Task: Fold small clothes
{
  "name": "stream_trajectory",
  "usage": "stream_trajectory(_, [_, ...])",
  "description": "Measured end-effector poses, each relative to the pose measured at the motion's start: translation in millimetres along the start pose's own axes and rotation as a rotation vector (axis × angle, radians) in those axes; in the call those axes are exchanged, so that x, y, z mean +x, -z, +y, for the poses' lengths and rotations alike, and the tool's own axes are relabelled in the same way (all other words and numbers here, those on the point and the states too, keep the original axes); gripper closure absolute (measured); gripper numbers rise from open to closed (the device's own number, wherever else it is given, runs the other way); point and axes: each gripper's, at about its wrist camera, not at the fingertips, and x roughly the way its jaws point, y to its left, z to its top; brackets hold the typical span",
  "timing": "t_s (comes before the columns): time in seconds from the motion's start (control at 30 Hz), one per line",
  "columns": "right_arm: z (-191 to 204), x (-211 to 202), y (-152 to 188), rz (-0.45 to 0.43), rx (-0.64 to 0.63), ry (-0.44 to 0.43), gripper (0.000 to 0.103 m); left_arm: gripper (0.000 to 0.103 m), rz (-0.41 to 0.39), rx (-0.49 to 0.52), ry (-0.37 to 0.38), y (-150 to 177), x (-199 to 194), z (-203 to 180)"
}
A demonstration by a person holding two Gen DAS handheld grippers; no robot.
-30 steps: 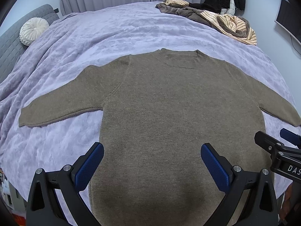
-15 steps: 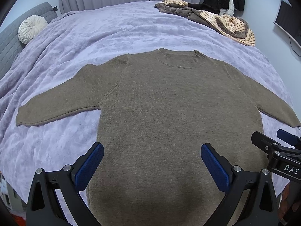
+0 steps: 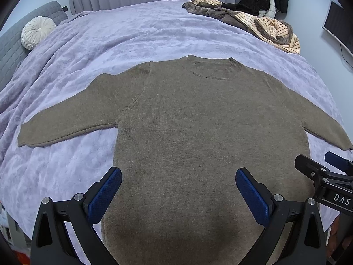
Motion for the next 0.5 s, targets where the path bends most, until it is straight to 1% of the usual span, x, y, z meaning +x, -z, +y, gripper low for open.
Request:
stream_trajectory(0.27, [3.2,1.9,-2.9,0.014,-0.002,0.009,0.000,0.000,0.010,0.009,-0.009,0.3,6.5,0.4])
stream_trajectory(0.4, [3.4,5.5,-4.8,0.024,0.000,0.012,0.000,0.000,0.031,0.006,0.006,-0.9,11.8,2.3])
stream_trajectory(0.47, [3.2,8.1,-5.0,0.029,0.004,0.013,0.000,0.000,0.034,0.014,-0.015,-1.7,14.7,2.3])
stream_trajectory(0.5, [2.9,9.3,-5.9,0.032,0.005,0.011,0.000,0.000,0.029,0.030,-0.042,-2.4,16.3,1.3])
